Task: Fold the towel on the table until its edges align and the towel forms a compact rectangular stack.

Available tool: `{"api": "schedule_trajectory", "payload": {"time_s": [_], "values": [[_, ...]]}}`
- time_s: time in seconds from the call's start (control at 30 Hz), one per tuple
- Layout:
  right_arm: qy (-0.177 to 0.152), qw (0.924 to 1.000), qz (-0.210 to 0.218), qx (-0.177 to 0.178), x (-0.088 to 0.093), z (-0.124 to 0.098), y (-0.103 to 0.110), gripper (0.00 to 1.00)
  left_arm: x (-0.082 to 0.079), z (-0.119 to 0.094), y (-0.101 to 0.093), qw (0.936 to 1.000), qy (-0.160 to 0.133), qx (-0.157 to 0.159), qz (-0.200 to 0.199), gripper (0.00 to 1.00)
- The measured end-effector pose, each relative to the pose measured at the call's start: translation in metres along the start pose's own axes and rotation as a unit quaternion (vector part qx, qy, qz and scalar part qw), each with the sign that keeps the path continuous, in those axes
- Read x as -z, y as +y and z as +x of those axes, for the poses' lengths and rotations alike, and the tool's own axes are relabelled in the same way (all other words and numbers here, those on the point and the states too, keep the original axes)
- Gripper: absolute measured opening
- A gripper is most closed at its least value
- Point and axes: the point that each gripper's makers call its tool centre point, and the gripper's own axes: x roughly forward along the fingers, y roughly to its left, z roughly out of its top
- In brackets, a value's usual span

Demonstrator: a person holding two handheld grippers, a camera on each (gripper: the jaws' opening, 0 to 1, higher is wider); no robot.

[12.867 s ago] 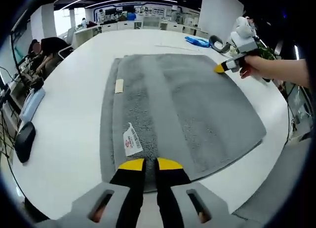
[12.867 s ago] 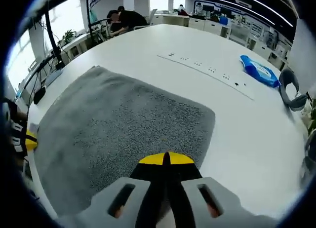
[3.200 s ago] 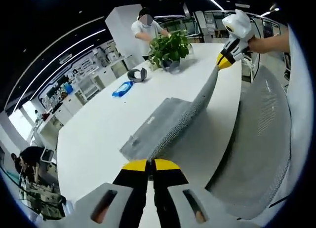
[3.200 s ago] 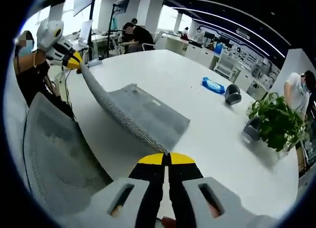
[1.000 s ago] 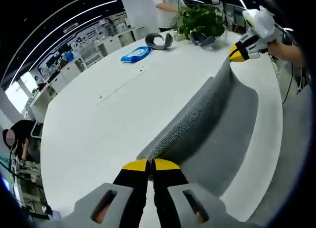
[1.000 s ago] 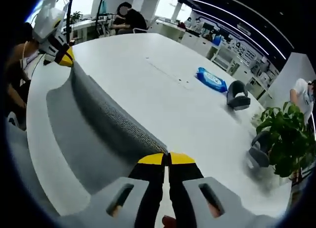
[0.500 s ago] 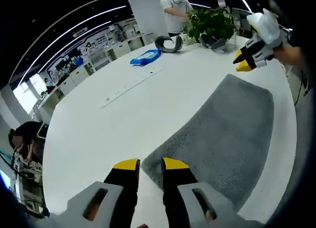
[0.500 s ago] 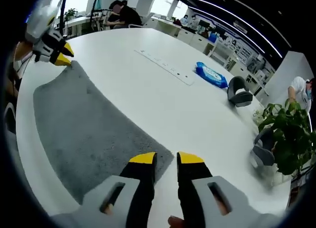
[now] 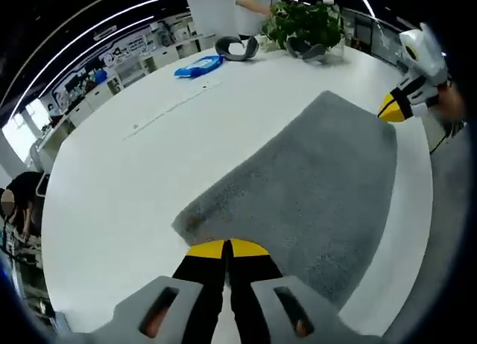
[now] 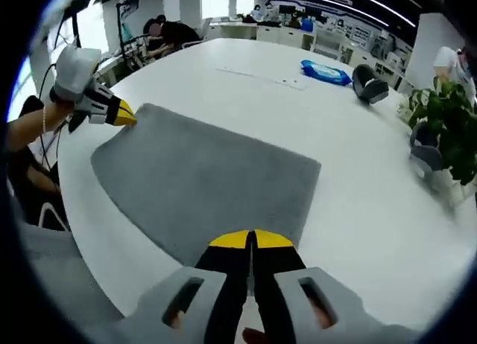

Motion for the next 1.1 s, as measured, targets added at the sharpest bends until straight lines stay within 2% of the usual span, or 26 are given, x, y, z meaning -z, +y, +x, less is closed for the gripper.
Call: {"api": "schedule_trajectory", "payload": {"time_s": [0.03, 0.07, 0.1, 0.23, 0.33, 0.5, 0.57, 0.67, 0.83, 1.0, 1.1], "values": [[0.010, 0.9999, 0.001, -0.003, 0.005, 0.001, 0.001, 0.00, 0.005, 0.003, -0.003, 0.9999, 0.007, 0.000, 0.008, 0.00], [0.022, 0.9998, 0.001, -0.005, 0.011, 0.003, 0.002, 0.00, -0.001, 0.004, -0.002, 0.9992, -0.025, -0.021, 0.024, 0.00], [0.030, 0.9995, -0.003, -0.005, 0.014, 0.005, 0.001, 0.00, -0.003, 0.001, -0.001, 0.9970, -0.035, -0.031, 0.061, 0.00], [0.066, 0.9976, -0.015, -0.016, 0.027, 0.012, 0.003, 0.00, -0.001, 0.000, -0.003, 0.9958, -0.045, -0.042, 0.067, 0.00], [0.073, 0.9969, -0.026, -0.013, 0.029, 0.018, 0.005, 0.00, -0.002, 0.000, -0.002, 0.9972, -0.037, -0.033, 0.055, 0.00], [0.110, 0.9887, -0.099, -0.025, 0.030, 0.019, 0.006, 0.00, -0.002, 0.003, -0.001, 0.9991, -0.003, -0.020, 0.036, 0.00], [0.112, 0.9885, -0.098, -0.031, 0.029, 0.020, 0.006, 0.00, -0.002, 0.004, -0.001, 0.9994, 0.006, -0.016, 0.029, 0.00], [0.120, 0.9896, -0.063, -0.047, 0.030, 0.020, 0.004, 0.00, -0.002, 0.004, -0.002, 0.9993, 0.020, -0.014, 0.027, 0.00], [0.114, 0.9884, -0.081, -0.059, 0.031, 0.019, 0.006, 0.00, 0.000, 0.004, -0.001, 0.9993, 0.033, -0.012, 0.012, 0.00], [0.106, 0.9878, -0.104, -0.047, 0.032, 0.018, 0.008, 0.00, 0.000, 0.003, -0.002, 0.9996, 0.024, -0.017, 0.004, 0.00], [0.110, 0.9880, -0.100, -0.042, 0.031, 0.019, 0.006, 0.00, 0.002, 0.003, -0.006, 0.9993, 0.033, -0.014, 0.012, 0.00]]}}
